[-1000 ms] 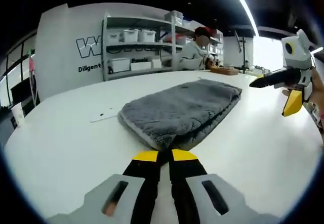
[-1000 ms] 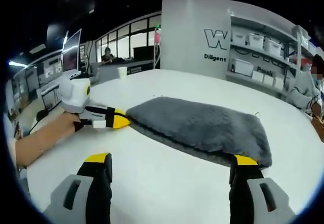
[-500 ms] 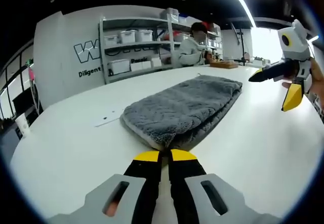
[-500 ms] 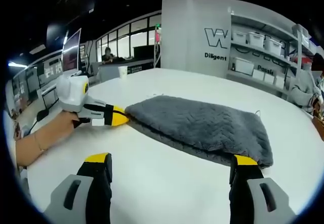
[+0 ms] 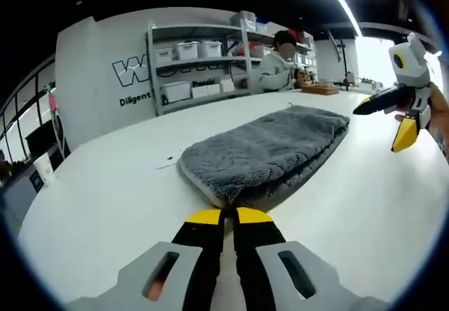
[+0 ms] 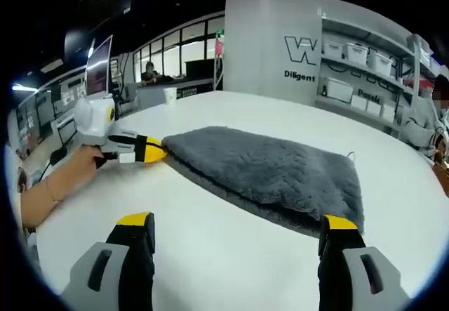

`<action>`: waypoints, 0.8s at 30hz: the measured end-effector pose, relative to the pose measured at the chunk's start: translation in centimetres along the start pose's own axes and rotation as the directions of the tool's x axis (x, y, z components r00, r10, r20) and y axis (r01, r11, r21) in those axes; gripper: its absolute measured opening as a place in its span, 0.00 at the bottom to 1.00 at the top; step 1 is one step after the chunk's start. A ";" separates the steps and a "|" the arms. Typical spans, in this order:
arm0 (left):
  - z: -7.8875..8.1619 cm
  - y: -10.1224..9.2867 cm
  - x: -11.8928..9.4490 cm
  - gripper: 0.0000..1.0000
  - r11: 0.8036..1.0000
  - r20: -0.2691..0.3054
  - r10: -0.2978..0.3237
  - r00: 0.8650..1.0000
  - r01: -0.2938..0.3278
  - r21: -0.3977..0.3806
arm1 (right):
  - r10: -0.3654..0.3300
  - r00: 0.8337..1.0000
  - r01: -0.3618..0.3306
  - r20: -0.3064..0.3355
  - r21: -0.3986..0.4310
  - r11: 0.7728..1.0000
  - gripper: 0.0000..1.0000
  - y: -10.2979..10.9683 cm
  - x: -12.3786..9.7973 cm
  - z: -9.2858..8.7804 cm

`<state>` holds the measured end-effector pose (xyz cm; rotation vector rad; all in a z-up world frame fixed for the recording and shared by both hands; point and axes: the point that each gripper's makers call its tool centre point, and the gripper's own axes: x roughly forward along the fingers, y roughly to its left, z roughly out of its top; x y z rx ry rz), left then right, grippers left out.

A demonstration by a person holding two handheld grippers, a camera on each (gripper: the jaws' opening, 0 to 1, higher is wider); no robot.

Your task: Open the folded towel by lifting each exposed corner and separating the folded layers until the towel lies flat within the target outline without major curled edges

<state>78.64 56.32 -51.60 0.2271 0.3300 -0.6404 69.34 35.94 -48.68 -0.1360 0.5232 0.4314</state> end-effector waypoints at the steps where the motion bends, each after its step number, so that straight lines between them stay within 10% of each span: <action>1: -0.1 0.2 -0.2 0.04 1.000 0.000 0.003 1.000 -0.003 -0.004 | -0.001 1.000 0.001 -0.002 -0.001 1.000 0.98 0.0 0.1 0.0; 24: -2.5 5.8 -4.8 0.04 0.995 -0.031 0.098 0.995 -0.099 -0.027 | -0.003 1.000 0.003 -0.030 -0.002 1.000 0.97 0.1 0.5 -0.7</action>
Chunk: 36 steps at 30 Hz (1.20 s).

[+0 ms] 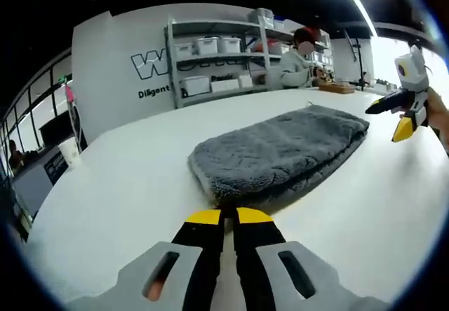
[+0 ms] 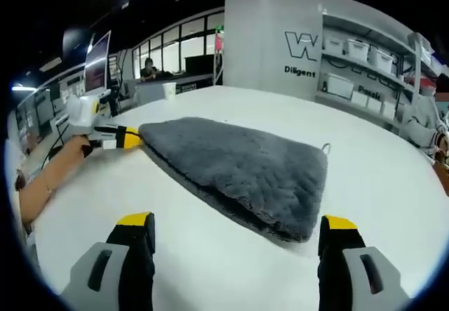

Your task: Open the folded towel by lifting each exposed corner and separating the folded layers until the towel lies flat within the target outline without major curled edges

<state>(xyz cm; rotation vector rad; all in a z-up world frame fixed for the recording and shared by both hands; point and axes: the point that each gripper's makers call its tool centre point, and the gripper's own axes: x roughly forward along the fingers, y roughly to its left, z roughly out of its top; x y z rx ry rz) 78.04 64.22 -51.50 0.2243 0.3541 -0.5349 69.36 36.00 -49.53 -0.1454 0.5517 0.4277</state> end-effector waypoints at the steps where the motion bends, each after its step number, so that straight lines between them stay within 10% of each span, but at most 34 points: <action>1: -0.1 0.4 -0.3 0.04 1.000 -0.001 0.006 1.000 -0.006 -0.004 | 0.000 1.000 0.000 -0.002 -0.002 1.000 0.97 0.0 0.0 0.0; 36: -5.1 8.6 -8.2 0.04 0.986 -0.083 0.161 0.983 -0.165 -0.039 | 0.061 0.998 -0.061 0.004 -0.038 0.997 0.99 2.7 -0.2 0.0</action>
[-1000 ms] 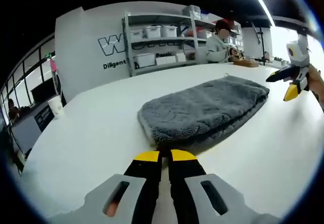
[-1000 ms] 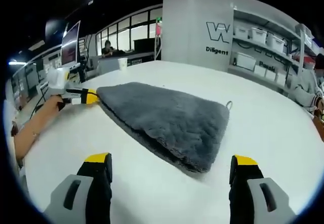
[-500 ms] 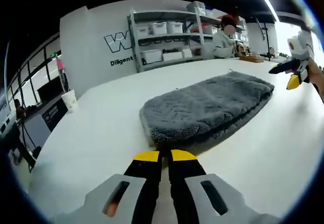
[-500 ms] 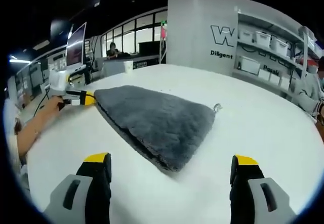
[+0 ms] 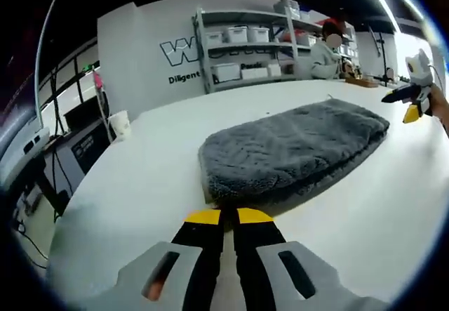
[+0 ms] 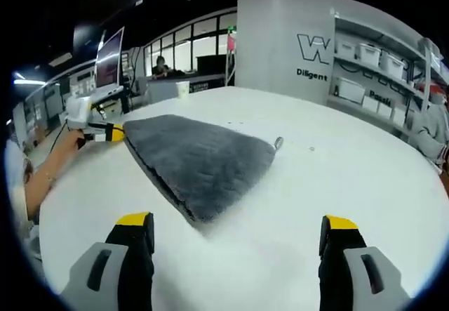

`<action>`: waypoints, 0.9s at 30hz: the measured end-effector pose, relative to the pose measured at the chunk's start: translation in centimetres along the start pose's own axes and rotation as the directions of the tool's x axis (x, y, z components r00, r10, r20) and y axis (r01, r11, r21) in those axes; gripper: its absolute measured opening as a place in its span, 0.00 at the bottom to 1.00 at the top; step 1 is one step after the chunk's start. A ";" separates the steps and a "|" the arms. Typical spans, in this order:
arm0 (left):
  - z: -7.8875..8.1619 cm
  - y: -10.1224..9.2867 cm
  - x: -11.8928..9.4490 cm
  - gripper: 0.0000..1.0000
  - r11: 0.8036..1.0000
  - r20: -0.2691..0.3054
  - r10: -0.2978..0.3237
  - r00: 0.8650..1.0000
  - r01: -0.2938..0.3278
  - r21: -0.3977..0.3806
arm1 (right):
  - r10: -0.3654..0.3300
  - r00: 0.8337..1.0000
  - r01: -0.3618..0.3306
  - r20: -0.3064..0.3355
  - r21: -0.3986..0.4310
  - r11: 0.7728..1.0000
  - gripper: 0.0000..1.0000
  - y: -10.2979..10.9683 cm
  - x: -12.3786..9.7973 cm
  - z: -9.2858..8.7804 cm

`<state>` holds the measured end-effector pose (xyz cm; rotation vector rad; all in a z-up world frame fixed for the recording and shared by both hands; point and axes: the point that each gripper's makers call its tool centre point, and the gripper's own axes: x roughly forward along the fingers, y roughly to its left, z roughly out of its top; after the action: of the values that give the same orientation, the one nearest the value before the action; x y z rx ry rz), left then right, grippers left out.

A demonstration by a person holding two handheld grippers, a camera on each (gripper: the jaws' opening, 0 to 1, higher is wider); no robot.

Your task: Open the folded towel by lifting each exposed corner and separating the folded layers until the towel lies flat within the target outline without major curled edges

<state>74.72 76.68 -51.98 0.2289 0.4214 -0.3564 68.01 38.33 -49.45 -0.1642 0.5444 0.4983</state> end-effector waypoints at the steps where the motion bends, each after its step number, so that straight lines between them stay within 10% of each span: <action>1: -0.1 0.2 -0.1 0.04 1.000 -0.001 0.004 1.000 -0.004 -0.004 | 0.000 1.000 0.000 -0.001 -0.001 1.000 0.99 0.0 0.0 0.0; 19: -1.2 2.1 -1.7 0.06 0.997 -0.026 0.058 0.998 -0.059 -0.045 | 0.004 0.999 -0.005 -0.034 -0.013 1.000 0.98 0.6 0.5 -0.8; 27: -0.8 2.4 -2.5 0.23 0.995 -0.016 0.055 0.998 -0.056 -0.087 | 0.002 0.999 -0.003 -0.038 -0.012 1.000 0.98 0.3 0.6 -0.8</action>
<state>73.20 79.82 -51.21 0.1579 0.4426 -0.2815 67.97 38.63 -50.48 -0.1852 0.5791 0.5018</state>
